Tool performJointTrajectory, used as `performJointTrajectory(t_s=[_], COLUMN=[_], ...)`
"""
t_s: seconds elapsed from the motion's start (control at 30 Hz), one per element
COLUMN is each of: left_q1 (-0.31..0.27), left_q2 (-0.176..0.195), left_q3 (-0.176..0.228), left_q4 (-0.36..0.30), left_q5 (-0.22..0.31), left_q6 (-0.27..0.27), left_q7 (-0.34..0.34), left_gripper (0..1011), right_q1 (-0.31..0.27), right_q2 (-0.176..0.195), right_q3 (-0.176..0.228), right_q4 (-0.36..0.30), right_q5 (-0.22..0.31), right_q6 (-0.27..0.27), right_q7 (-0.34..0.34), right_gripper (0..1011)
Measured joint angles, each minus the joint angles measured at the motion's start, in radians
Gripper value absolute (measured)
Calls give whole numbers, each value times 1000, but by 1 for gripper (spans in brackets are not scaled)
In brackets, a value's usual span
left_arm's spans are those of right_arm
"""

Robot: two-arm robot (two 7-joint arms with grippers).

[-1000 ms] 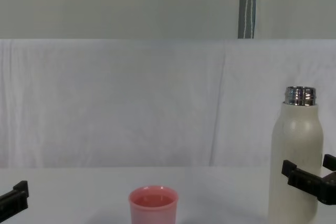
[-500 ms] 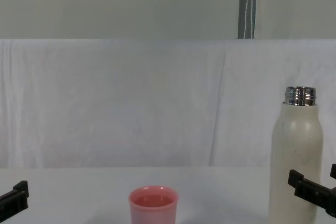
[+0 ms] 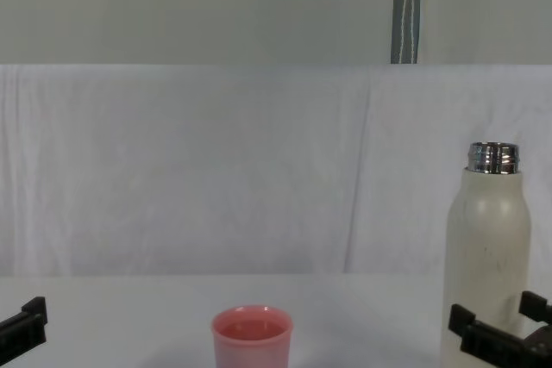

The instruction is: Grasp the thermos with one hand and pour water into the cup lid.

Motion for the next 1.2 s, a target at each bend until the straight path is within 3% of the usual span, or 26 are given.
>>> performJointTrajectory(t_s=[0.53,1.2], left_q1=[0,0], left_q2=[0,0], left_q3=[0,0], left_q4=[0,0], left_q5=[0,0], left_q6=[0,0], left_q7=[0,0], left_gripper=[1001,1001], right_q1=[16,20], right_q2=[-8,-8], right_q3=[-44,-48], right_q4=[15,17], right_q5=[-7,-7], right_q6=[3,6], right_q7=[14,11], right_gripper=[1000,1000])
